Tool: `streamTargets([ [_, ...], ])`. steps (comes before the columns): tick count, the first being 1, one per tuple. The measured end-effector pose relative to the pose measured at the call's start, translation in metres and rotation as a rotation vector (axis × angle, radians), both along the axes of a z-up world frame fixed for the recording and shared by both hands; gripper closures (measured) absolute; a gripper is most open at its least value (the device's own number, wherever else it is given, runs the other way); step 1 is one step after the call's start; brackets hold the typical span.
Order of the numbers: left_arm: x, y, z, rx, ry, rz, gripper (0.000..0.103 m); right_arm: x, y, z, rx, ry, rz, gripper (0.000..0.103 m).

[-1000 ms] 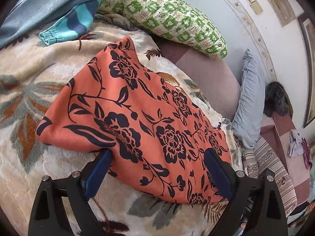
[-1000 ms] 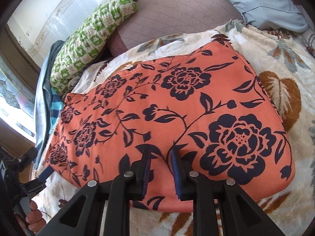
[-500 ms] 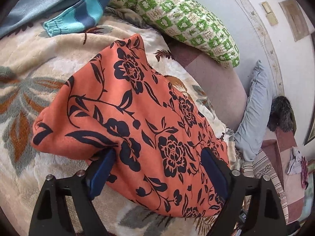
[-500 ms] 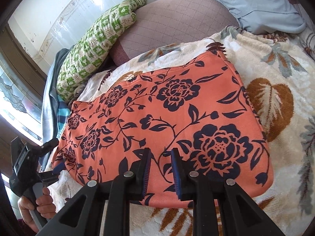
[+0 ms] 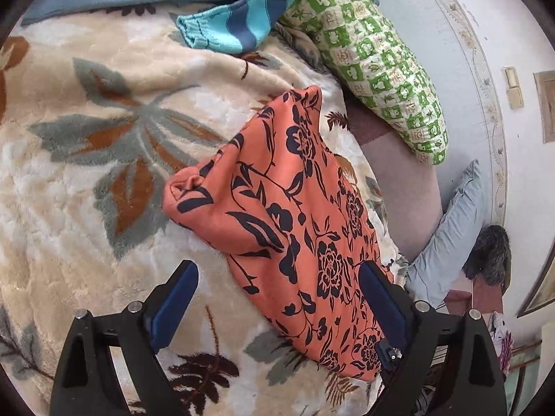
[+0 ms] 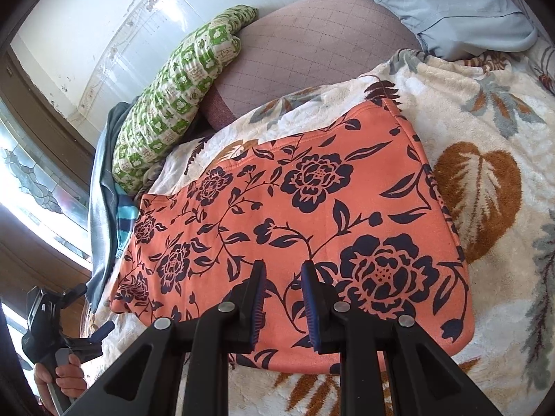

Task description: Fold small clothes

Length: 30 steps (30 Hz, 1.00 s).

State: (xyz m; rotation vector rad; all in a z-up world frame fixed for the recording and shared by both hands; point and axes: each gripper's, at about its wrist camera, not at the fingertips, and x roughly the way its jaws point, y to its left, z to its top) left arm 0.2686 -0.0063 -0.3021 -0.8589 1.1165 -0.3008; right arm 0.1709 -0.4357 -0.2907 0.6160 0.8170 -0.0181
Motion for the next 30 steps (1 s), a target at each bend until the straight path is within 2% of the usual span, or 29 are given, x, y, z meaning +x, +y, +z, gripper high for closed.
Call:
streamTargets([
  [4,0.020,-0.012,-0.013,0.018,0.013,0.032,0.009,0.004,0.001,-0.005,-0.019,0.014,0.001,0.079],
  [7,0.026,-0.009,-0.028,-0.004,0.055,0.103,0.009,0.006,-0.002,-0.009,-0.008,0.021,0.002,0.079],
  [12,0.035,-0.020,-0.021,0.050,-0.013,0.098,0.010,0.011,-0.004,-0.012,0.000,0.019,0.000,0.079],
  [14,0.032,-0.020,-0.021,0.050,-0.044,0.112,0.020,0.012,-0.003,-0.013,-0.001,0.017,0.002,0.079],
  [16,0.030,-0.021,-0.024,0.096,-0.053,0.108,0.045,0.013,-0.001,-0.013,-0.012,0.013,0.013,0.079],
  [17,0.031,-0.022,-0.027,0.118,-0.047,0.099,0.052,0.013,0.000,-0.013,-0.016,0.008,0.015,0.079],
  [18,0.030,-0.022,-0.030,0.131,-0.043,0.093,0.065,0.013,0.001,-0.013,-0.015,0.004,0.015,0.079],
  [19,0.029,-0.021,-0.031,0.138,-0.047,0.094,0.067,0.012,0.001,-0.014,-0.012,-0.001,0.018,0.079],
  [23,0.028,-0.021,-0.032,0.143,-0.046,0.101,0.065,0.011,0.004,-0.017,-0.023,-0.009,0.019,0.081],
  [25,0.028,-0.022,-0.030,0.122,-0.040,0.108,0.051,0.011,0.005,-0.019,-0.024,-0.005,0.020,0.081],
  [27,0.031,-0.027,-0.025,0.124,-0.042,0.108,0.044,0.011,0.006,-0.020,-0.021,-0.001,0.026,0.081],
  [29,0.033,-0.034,-0.020,0.179,-0.057,0.103,0.047,0.011,0.008,-0.022,-0.026,0.009,0.026,0.081],
  [30,0.033,-0.037,-0.018,0.195,-0.076,0.100,0.061,0.012,0.009,-0.024,-0.032,0.023,0.030,0.081],
])
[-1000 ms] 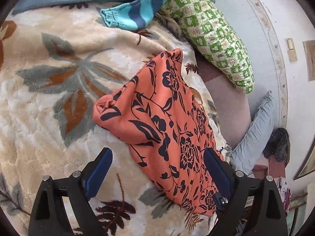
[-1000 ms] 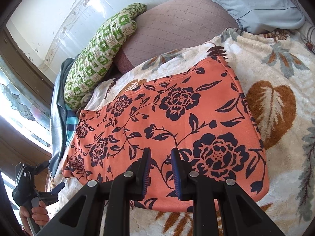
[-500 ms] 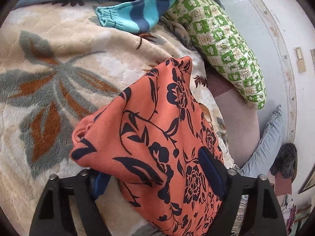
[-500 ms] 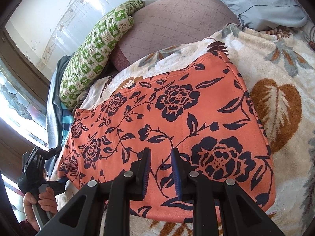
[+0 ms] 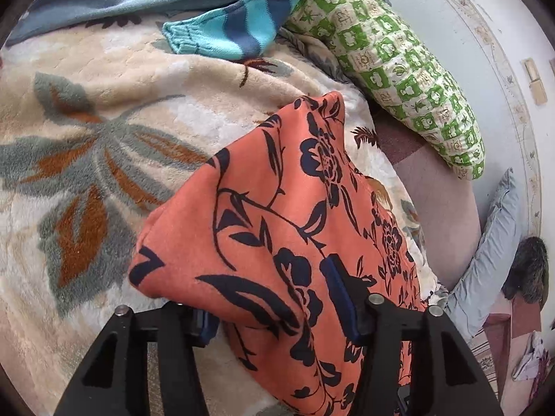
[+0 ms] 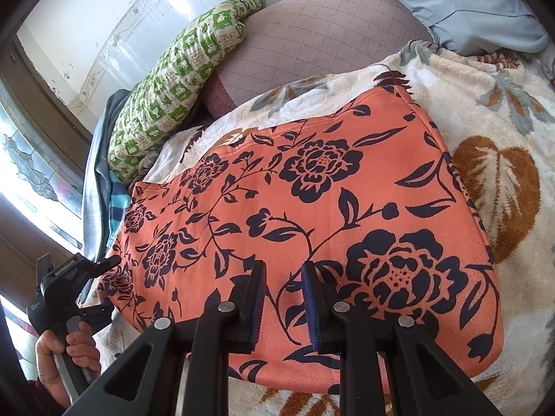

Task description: Fold small clothes

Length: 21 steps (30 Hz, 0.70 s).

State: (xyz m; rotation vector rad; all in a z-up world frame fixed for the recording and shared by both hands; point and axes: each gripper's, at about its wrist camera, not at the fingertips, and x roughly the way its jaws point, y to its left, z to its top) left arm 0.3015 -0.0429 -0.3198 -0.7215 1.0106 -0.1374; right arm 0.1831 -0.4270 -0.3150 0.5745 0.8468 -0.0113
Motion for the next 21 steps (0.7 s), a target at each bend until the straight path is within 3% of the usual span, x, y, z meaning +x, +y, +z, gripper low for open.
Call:
streamTargets([
  [1,0.000,-0.002,0.002,0.026,-0.011,-0.006,0.073,0.002,0.001,-0.004,-0.006,0.021,0.003,0.081],
  [4,-0.001,-0.005,0.006,0.084,-0.023,-0.041,0.081,0.003,0.001,-0.012,-0.016,0.042,0.008,0.082],
  [11,-0.010,-0.009,0.045,0.105,-0.115,-0.098,0.085,0.000,-0.006,-0.013,0.043,0.032,-0.007,0.082],
  [21,-0.026,-0.081,0.134,0.219,-0.272,-0.274,0.086,-0.019,-0.039,0.005,0.187,-0.045,-0.082,0.082],
])
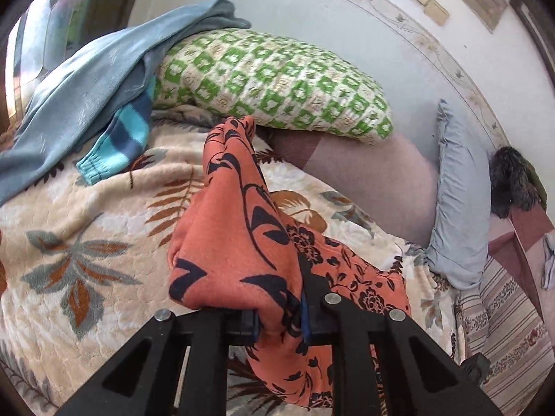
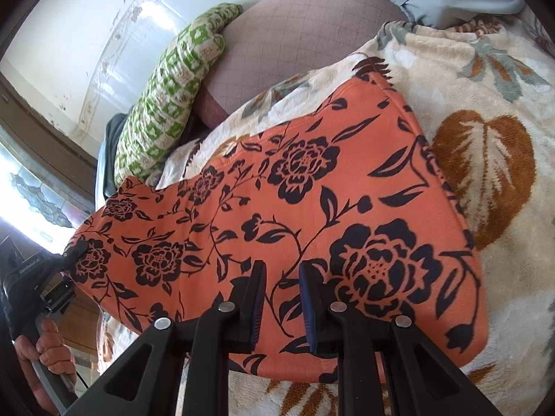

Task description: Fold small clothes

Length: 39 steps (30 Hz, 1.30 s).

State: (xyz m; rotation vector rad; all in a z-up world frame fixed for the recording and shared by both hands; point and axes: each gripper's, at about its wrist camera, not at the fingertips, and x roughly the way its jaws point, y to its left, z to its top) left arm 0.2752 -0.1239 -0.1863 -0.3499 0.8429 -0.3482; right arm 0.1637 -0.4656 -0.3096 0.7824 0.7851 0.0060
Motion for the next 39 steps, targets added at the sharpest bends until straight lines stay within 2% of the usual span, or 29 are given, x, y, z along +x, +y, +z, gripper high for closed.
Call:
streamTargets([
  [6,-0.024,-0.070,0.036,0.042,-0.092,-0.182,0.086,-0.022,-0.054,0.004,0.170,-0.067,-0.151,0.082],
  [11,-0.050,-0.134,0.036,0.065,-0.124,-0.337,0.086,-0.041,-0.096,-0.007,0.268,-0.083,-0.258,0.081],
  [14,-0.061,-0.173,0.014,0.073,-0.094,-0.408,0.086,-0.055,-0.119,-0.011,0.285,-0.092,-0.318,0.081],
  [17,-0.066,-0.214,-0.023,0.105,-0.018,-0.458,0.086,-0.068,-0.139,-0.016,0.314,-0.097,-0.367,0.081],
  [21,-0.081,-0.258,-0.074,0.210,0.101,-0.532,0.085,-0.077,-0.160,-0.022,0.343,-0.099,-0.397,0.081],
  [22,-0.086,-0.263,-0.081,0.240,0.116,-0.540,0.081,-0.078,-0.165,-0.023,0.345,-0.100,-0.402,0.081],
  [23,-0.091,-0.266,-0.085,0.262,0.119,-0.549,0.078,-0.079,-0.169,-0.023,0.350,-0.102,-0.406,0.081],
  [25,-0.098,-0.268,-0.083,0.268,0.101,-0.573,0.061,-0.081,-0.174,-0.025,0.372,-0.105,-0.415,0.078],
  [27,-0.105,-0.268,-0.074,0.254,0.106,-0.623,0.044,-0.078,-0.174,-0.026,0.384,-0.104,-0.407,0.078],
  [28,-0.108,-0.263,-0.067,0.238,0.107,-0.654,0.040,-0.077,-0.173,-0.025,0.378,-0.101,-0.400,0.078],
  [31,-0.125,-0.243,-0.043,0.225,0.042,-0.720,0.040,-0.076,-0.168,-0.018,0.331,-0.110,-0.377,0.078],
  [33,-0.130,-0.222,-0.027,0.255,-0.038,-0.705,0.040,-0.076,-0.164,-0.011,0.317,-0.138,-0.342,0.078],
  [36,-0.115,-0.193,-0.012,0.330,-0.123,-0.600,0.040,-0.071,-0.148,0.004,0.318,-0.193,-0.251,0.078],
  [39,-0.087,-0.175,-0.013,0.428,-0.124,-0.475,0.040,-0.060,-0.121,0.023,0.324,-0.269,-0.127,0.078],
])
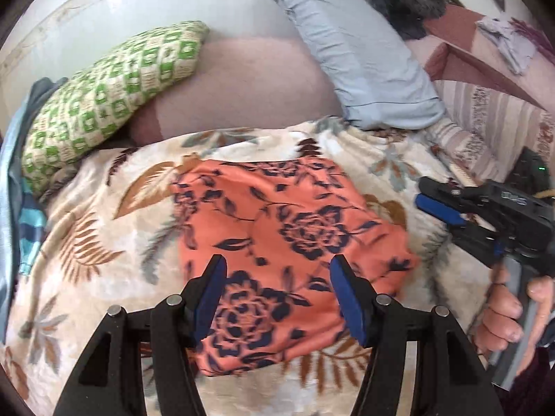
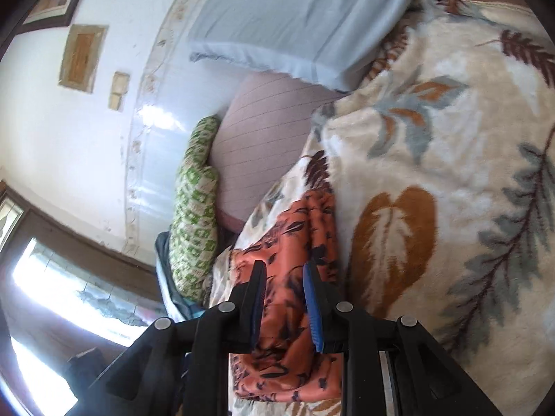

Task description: Fold small clothes

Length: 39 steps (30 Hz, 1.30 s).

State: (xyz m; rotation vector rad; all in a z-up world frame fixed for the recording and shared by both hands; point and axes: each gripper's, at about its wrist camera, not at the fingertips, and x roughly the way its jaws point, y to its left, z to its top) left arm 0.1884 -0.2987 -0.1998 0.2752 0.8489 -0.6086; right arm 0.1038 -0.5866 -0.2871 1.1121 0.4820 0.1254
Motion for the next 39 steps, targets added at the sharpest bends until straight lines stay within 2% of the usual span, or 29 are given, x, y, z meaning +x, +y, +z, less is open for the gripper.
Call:
streamTargets([
  [3,0.018,0.011,-0.019,0.080,0.023,0.071,0.040,0.015,0.029,0.004,0.050,-0.046,0.095,0.078],
  [7,0.026,0.021,-0.047,0.115,0.074,0.115,0.040,0.033,0.056,-0.008,0.049,0.025,0.146,0.078],
  [9,0.028,0.020,-0.065,0.168,0.089,0.119,0.040,0.038,0.060,-0.017,0.042,0.102,0.156,0.078],
  [12,0.026,0.022,-0.087,0.187,0.126,0.110,0.038,0.034,0.052,-0.041,-0.029,0.339,0.111,0.078],
  [14,0.026,0.022,-0.089,0.194,0.126,0.092,0.037,0.030,0.048,-0.067,-0.014,0.435,0.127,0.080],
  [16,0.029,0.022,-0.085,0.193,0.140,0.088,0.037,0.026,0.046,-0.074,-0.006,0.412,0.128,0.085],
  [19,0.035,0.022,-0.069,0.166,0.146,0.082,0.038,0.021,0.046,-0.061,-0.052,0.432,0.128,0.085],
  [24,0.056,0.013,-0.022,0.083,0.036,0.081,0.037,0.025,0.037,-0.016,-0.191,0.315,0.063,0.080],
  [27,0.089,-0.007,-0.014,0.094,0.034,0.099,0.036,0.054,0.023,-0.004,-0.121,0.257,0.054,0.080],
  [30,0.120,-0.029,-0.026,0.134,0.055,0.103,0.036,0.100,0.018,0.000,-0.112,0.284,0.073,0.080],
  [32,0.140,-0.041,-0.045,0.169,0.094,0.106,0.036,0.127,0.019,-0.003,-0.100,0.291,0.102,0.080],
  [35,0.159,-0.046,-0.076,0.177,0.173,0.130,0.035,0.152,0.020,-0.029,-0.052,0.358,0.146,0.080],
  [37,0.163,-0.042,-0.090,0.166,0.181,0.151,0.022,0.154,0.018,-0.054,-0.004,0.388,0.146,0.082],
  [39,0.164,-0.034,-0.096,0.126,0.203,0.160,0.019,0.146,0.011,-0.067,0.069,0.343,0.135,0.083],
])
